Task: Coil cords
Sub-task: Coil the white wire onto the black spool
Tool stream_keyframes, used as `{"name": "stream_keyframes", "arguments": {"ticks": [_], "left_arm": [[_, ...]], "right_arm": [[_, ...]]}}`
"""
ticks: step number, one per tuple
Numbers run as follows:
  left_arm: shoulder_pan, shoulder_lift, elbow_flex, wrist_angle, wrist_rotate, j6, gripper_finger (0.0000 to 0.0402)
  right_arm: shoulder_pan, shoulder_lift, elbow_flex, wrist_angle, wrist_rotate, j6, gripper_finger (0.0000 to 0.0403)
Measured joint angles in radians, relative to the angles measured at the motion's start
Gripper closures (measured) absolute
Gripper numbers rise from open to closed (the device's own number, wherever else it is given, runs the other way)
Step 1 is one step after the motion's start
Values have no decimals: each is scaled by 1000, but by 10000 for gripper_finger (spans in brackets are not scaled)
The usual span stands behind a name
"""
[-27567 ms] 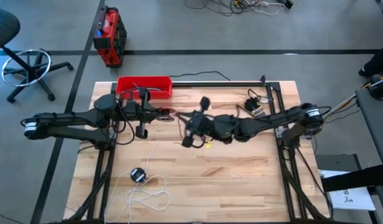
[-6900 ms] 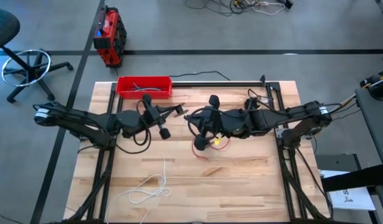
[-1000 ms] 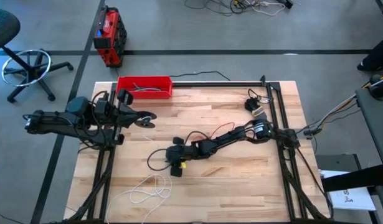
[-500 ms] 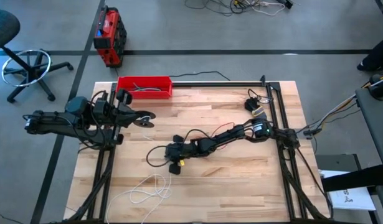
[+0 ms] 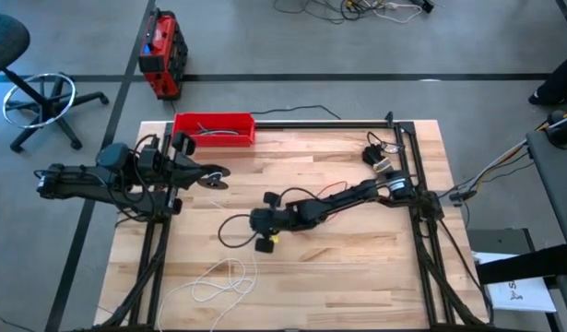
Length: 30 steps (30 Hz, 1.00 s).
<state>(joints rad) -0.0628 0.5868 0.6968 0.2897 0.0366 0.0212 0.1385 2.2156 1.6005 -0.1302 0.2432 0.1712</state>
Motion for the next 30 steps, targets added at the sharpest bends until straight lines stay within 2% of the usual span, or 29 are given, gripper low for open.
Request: {"name": "stream_keyframes", "arguments": {"ticks": [9,15,18,22,26,30], "left_arm": [[0,-2,0,-15,0,-11,402],[0,5,0,-19,0,-23,402],[0,5,-1,-18,0,-23,402],[0,5,-1,-9,1,-6,402],[0,4,-1,1,1,13,402],[0,4,-1,1,1,21,401]], "right_arm": [[33,103,2,67,36,107,247],[55,158,5,192,15,129,228],[60,165,7,201,20,126,240],[59,165,7,189,-1,74,275],[48,165,7,186,-68,19,329],[31,160,6,174,-70,-7,390]]}}
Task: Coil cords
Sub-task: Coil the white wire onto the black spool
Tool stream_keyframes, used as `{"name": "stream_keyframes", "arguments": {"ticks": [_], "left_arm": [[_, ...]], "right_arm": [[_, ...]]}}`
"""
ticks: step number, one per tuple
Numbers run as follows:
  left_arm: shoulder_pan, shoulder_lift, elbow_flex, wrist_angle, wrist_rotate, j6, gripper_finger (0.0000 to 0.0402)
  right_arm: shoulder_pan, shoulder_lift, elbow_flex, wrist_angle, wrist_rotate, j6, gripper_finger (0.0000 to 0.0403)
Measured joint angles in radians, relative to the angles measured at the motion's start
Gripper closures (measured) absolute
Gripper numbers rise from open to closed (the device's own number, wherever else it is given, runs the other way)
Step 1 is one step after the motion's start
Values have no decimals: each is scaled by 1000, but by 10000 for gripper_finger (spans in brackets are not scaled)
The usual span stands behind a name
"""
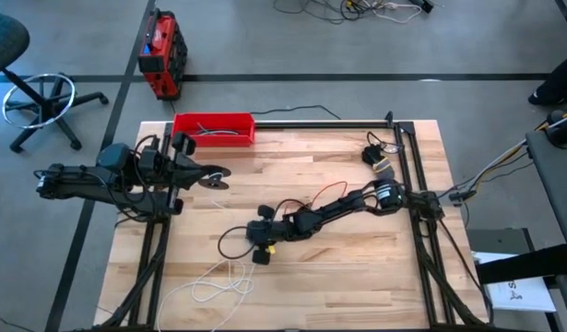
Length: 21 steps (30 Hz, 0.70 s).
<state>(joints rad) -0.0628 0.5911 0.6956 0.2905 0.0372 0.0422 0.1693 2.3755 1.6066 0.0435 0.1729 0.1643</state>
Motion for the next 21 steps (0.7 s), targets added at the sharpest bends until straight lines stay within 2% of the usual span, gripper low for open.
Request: {"name": "stream_keyframes", "arguments": {"ticks": [10,14,17,21], "left_arm": [[0,-5,0,-21,0,0,402],[0,-11,0,-21,0,1,402],[0,-14,0,-21,0,1,402],[0,-17,0,-24,0,-5,402]], "right_arm": [[-61,-136,-11,-234,140,-15,400],[-37,-185,-5,-220,95,111,398],[6,-167,-8,-182,43,142,381],[64,-125,-8,-133,72,178,337]]}}
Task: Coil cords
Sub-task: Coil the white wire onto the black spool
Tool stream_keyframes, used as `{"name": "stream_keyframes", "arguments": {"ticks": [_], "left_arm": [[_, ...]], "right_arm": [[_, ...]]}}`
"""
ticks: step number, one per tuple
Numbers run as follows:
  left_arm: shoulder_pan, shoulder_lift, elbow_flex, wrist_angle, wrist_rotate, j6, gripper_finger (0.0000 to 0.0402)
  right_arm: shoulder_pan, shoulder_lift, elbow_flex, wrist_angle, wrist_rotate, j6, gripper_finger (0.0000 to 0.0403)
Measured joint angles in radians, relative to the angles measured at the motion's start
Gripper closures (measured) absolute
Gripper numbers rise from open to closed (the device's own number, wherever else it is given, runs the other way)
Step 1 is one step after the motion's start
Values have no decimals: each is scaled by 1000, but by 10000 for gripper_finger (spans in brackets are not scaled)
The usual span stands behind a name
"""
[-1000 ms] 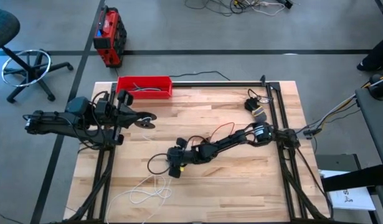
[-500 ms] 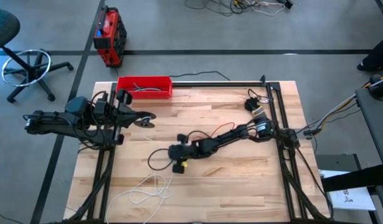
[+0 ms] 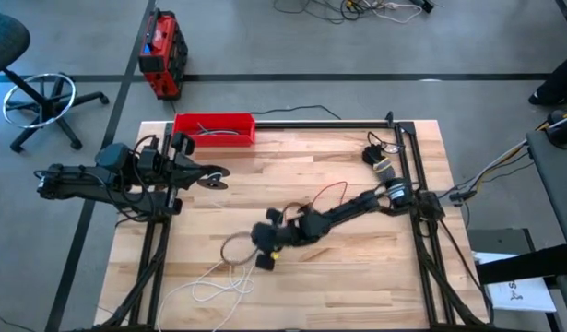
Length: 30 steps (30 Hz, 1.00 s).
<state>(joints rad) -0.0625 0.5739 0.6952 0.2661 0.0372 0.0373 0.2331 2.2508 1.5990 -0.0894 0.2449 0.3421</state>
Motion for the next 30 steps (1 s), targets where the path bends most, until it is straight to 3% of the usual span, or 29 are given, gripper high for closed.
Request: {"name": "stream_keyframes", "arguments": {"ticks": [6,10,14,19,27,30], "left_arm": [[0,3,0,-1,0,1,401],[0,3,0,4,0,7,401],[0,-2,0,4,0,26,402],[0,-5,0,4,0,29,401],[0,-4,0,3,0,29,402],[0,-4,0,3,0,29,402]], "right_arm": [[22,58,1,61,137,-4,260],[25,97,3,126,87,-49,226],[24,121,7,145,82,-29,217],[21,145,11,117,106,-37,247],[4,147,12,94,107,-66,379],[-9,146,21,76,87,-101,394]]}}
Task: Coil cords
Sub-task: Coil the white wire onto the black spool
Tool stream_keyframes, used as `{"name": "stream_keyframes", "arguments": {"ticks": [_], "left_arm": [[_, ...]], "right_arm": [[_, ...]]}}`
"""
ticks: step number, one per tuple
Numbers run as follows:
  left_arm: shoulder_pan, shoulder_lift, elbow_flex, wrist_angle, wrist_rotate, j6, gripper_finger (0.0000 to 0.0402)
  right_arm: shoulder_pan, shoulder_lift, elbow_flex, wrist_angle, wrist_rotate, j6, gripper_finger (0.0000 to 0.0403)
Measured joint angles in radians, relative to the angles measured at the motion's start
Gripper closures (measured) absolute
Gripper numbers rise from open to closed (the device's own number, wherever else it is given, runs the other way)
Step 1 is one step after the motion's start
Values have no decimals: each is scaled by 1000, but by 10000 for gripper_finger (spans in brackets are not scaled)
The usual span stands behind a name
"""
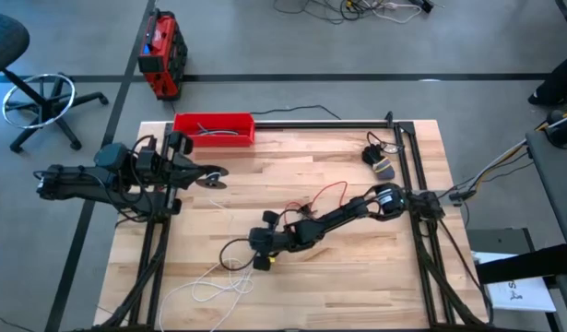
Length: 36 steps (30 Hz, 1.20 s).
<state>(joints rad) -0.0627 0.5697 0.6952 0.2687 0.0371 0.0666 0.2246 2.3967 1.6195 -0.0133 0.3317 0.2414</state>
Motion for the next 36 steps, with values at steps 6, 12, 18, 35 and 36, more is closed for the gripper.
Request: {"name": "stream_keyframes", "arguments": {"ticks": [6,12,18,35,36], "left_arm": [[0,0,0,-12,0,0,401],[0,-4,0,-26,0,0,401],[0,-10,0,-27,0,-1,402],[0,-14,0,-33,-23,-1,401],[0,-14,0,-32,-35,-1,401]], "right_arm": [[-27,-60,44,-202,43,-139,401],[-77,-211,72,-489,236,-250,402],[-154,-446,51,-666,317,-343,403],[-499,-1236,126,-542,458,-631,403],[-511,-1270,127,-519,456,-636,403]]}}
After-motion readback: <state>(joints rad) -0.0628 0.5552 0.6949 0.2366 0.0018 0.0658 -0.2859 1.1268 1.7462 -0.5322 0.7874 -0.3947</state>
